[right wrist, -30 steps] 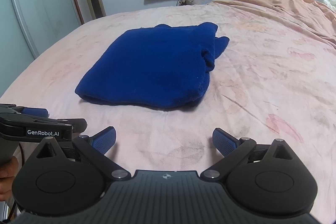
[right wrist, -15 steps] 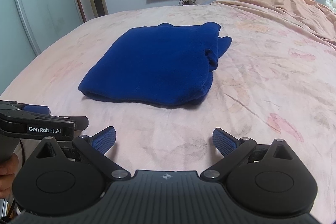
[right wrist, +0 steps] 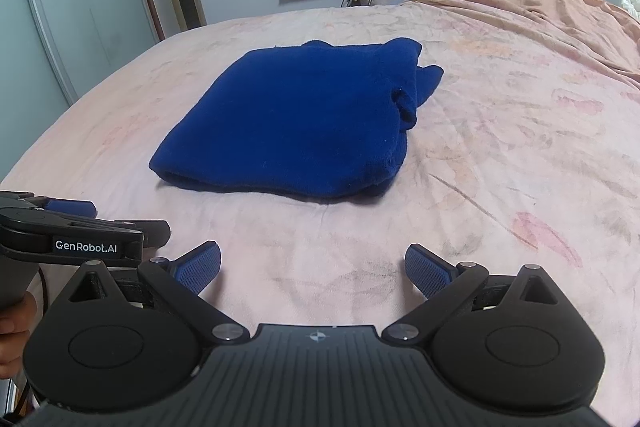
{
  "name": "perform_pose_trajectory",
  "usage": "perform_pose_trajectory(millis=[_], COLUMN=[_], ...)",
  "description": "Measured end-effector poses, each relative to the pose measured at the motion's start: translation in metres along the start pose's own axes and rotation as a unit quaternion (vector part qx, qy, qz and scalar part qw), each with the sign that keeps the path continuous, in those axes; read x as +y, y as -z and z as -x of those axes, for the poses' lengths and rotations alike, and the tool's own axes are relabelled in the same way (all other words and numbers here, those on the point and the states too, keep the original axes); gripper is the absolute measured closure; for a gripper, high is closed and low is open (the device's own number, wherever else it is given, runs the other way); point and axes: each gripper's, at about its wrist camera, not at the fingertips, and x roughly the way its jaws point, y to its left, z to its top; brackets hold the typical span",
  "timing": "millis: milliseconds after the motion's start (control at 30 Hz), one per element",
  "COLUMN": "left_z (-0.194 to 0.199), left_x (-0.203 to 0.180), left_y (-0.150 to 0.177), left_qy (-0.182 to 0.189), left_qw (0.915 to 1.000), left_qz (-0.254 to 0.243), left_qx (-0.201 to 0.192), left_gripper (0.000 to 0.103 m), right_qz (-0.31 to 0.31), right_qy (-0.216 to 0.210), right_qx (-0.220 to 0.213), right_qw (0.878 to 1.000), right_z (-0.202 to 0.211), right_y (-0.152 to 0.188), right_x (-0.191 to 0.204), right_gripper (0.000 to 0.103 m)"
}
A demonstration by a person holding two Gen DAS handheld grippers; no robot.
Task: Fold small clothes
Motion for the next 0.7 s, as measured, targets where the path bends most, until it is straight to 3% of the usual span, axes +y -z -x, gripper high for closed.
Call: perform_pose_trajectory(millis=[700], left_z=[-0.0012], left_x=[-0.0023], left_y=[-0.0026], left_qy=[-0.001], left_qw=[1.0000], left_qz=[-0.008], left_qx=[-0.002], left_gripper=[0.005], right_qz=[0.004], right_qy=[-0.005], right_qx=[-0.001], right_qw=[1.000], right_z=[-0.0006], right_y=[-0.0023], right_x=[0.0009], right_gripper=[0.003])
